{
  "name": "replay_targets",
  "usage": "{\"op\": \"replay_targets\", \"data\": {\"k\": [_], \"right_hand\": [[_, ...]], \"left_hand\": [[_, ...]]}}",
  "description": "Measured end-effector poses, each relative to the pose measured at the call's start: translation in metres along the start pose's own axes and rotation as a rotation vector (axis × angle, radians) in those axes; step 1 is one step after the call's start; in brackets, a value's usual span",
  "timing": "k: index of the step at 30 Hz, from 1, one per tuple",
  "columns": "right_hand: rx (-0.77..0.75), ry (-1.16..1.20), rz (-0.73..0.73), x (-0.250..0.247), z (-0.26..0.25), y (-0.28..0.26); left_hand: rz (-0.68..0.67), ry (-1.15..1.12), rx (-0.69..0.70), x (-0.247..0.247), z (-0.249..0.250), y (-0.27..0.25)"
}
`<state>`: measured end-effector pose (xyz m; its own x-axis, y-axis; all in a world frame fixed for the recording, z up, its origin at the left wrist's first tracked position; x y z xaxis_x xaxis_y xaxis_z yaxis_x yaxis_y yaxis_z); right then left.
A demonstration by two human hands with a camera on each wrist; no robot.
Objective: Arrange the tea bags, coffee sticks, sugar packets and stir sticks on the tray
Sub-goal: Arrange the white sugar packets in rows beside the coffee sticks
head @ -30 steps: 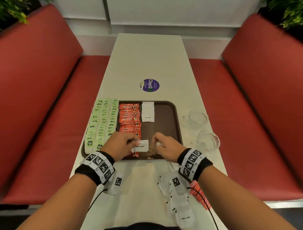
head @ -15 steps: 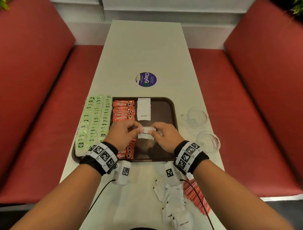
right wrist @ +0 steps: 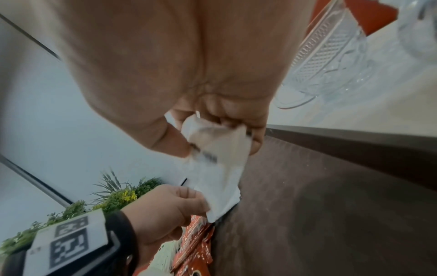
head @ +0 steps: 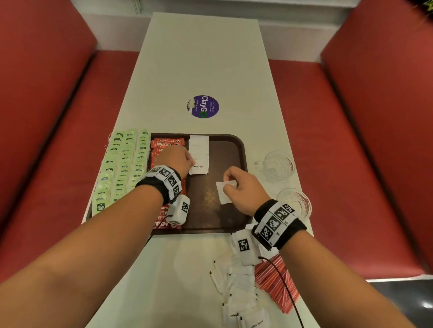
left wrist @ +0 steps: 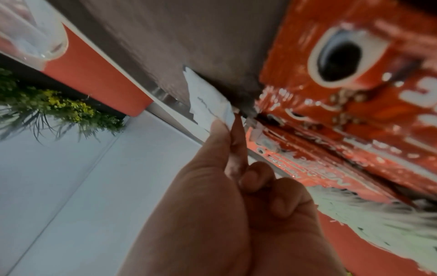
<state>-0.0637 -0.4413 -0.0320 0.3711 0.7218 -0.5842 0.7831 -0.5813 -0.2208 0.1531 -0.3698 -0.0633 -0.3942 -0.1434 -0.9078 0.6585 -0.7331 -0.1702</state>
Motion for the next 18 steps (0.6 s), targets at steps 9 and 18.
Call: {"op": "replay_targets", "data": {"k": [9, 18], "right_hand": [[0.027, -0.003, 0.115, 0.001, 0.007, 0.008], [0.095, 0.246, 0.104, 0.003, -0.003, 0.003]], "left_hand": [[0.003, 0.054, -0.008, 0.0, 0.003, 0.001], [-0.16, -0.418, 0.388, -0.017, 0.025, -0.057]]}}
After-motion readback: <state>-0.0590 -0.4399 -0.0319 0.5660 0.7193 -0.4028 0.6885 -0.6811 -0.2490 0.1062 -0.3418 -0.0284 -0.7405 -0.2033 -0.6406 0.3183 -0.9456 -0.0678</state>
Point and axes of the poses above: each hand's wrist, its own y-axis towards the middle knuckle, its own x-axis out of the palm, z = x × y, the point moved 1 cm from there along y, towards the middle knuckle, and after that the axes turned 3 degrees about x, right-handed, at the moved point
